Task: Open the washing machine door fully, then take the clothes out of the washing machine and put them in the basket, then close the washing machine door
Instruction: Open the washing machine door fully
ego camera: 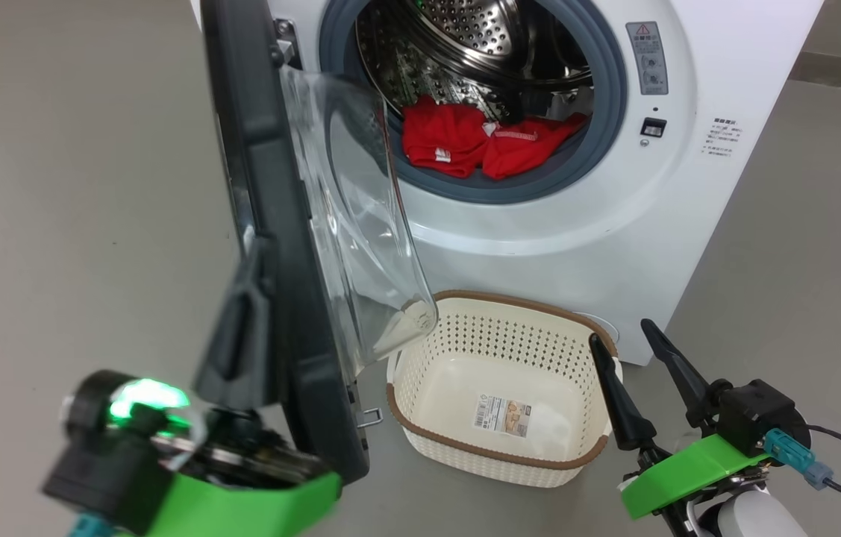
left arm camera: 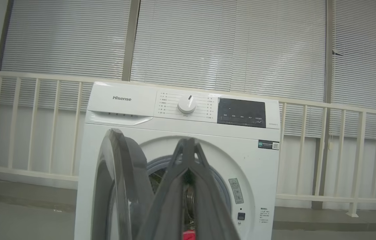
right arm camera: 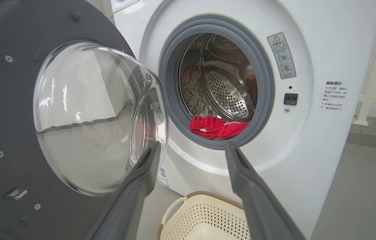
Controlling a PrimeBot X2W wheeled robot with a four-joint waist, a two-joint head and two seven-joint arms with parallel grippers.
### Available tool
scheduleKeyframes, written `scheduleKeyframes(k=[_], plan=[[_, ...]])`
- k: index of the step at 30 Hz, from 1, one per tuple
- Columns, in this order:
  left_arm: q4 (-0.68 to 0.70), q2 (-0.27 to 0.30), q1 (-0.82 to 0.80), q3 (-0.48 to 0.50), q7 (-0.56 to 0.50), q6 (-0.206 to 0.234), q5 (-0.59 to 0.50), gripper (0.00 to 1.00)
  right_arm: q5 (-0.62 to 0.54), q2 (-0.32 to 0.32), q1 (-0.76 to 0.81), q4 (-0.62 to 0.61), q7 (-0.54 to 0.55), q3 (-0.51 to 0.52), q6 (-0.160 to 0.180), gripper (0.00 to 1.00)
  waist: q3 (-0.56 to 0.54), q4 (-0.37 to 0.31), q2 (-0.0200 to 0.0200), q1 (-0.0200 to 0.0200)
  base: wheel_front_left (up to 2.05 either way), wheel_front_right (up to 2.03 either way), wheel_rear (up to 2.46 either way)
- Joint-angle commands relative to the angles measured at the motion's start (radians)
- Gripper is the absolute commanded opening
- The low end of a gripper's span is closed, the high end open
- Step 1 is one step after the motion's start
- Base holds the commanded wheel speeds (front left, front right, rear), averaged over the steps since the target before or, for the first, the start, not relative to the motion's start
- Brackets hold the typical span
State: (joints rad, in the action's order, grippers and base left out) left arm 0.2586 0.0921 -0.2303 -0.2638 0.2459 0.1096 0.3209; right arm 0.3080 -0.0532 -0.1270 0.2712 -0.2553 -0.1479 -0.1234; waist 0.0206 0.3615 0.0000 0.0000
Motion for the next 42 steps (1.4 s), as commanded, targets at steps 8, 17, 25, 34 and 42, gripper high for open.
scheduleKeyframes(k=[8,17,25,34,42], plan=[[-0.027,-0.011,-0.01,-0.094,-0.065,-0.048,0.019,0.0,0.032,0.003,-0.039,-0.023,-0.006,-0.016,-0.007,1.0,0.009,-0.01,0.0,0.0,0.0,0.0,0.0],[-0.181,-0.015,0.027,-0.12,-0.111,-0.065,0.086,0.0,0.032,0.003,-0.05,-0.019,-0.006,-0.016,-0.007,1.0,0.004,-0.021,0.0,0.0,0.0,0.0,0.0],[-0.27,-0.014,0.043,-0.104,-0.14,-0.061,0.141,0.0,0.029,0.003,-0.04,-0.016,-0.006,-0.017,-0.007,1.0,0.003,-0.015,0.0,0.0,0.0,0.0,0.0],[-0.328,0.006,0.045,-0.088,-0.147,-0.034,0.135,0.0,0.017,0.003,-0.041,-0.009,-0.006,-0.03,-0.007,1.0,-0.006,-0.011,0.0,0.0,0.0,0.0,0.0],[-0.311,0.032,0.064,-0.05,-0.142,0.012,0.129,0.0,0.004,0.003,-0.033,-0.006,-0.006,-0.024,-0.007,1.0,-0.003,-0.006,0.0,0.0,0.0,0.0,0.0]])
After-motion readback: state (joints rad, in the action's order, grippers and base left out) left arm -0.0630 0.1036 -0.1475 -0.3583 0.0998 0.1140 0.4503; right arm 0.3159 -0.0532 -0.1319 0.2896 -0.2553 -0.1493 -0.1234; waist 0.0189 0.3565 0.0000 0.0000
